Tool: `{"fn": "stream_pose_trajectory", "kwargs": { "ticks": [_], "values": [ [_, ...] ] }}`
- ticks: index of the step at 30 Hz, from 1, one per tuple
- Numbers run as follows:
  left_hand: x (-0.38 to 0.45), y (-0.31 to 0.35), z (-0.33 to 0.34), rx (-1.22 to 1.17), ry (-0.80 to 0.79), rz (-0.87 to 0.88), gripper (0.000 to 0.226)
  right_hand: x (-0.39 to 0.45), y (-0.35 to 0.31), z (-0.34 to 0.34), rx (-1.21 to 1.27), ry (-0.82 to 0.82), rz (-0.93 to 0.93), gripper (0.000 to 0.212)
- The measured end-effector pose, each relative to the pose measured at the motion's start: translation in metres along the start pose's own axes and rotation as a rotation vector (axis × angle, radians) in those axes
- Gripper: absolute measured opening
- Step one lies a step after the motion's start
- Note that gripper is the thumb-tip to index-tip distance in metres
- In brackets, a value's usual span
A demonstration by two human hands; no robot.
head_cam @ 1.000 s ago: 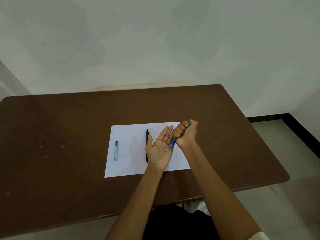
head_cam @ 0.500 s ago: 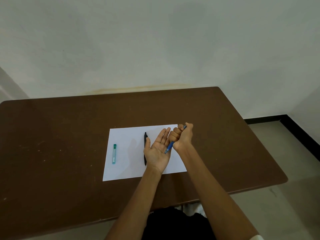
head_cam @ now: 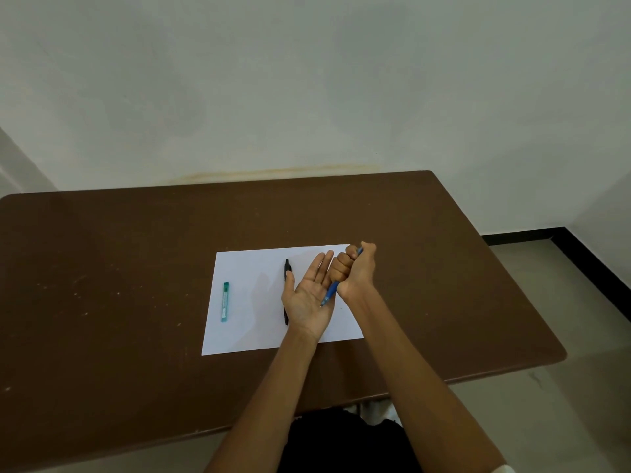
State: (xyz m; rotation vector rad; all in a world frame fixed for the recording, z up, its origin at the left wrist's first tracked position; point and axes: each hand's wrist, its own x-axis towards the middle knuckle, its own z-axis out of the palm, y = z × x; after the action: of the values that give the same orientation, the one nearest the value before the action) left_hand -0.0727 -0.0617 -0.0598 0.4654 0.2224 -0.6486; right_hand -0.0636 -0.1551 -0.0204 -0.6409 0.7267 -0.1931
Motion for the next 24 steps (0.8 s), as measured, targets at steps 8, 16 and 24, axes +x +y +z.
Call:
{"fn": "stream_pose_trajectory", "kwargs": {
  "ticks": [8,16,24],
  "values": [
    [-0.001,0.0,-0.001,-0.015,0.001,0.004,0.065,-0.001,0.003,-0.001,0.001,0.005,0.012,0.051],
    [-0.002,0.002,0.001,-0.042,0.0,0.021,0.064,-0.003,-0.006,0.004,0.107,-0.077,0.06,0.053],
    [-0.007,0.006,0.0,-0.071,0.014,0.039,0.064,-0.006,-0.007,0.006,0.186,-0.237,0.026,0.036]
  ]
}}
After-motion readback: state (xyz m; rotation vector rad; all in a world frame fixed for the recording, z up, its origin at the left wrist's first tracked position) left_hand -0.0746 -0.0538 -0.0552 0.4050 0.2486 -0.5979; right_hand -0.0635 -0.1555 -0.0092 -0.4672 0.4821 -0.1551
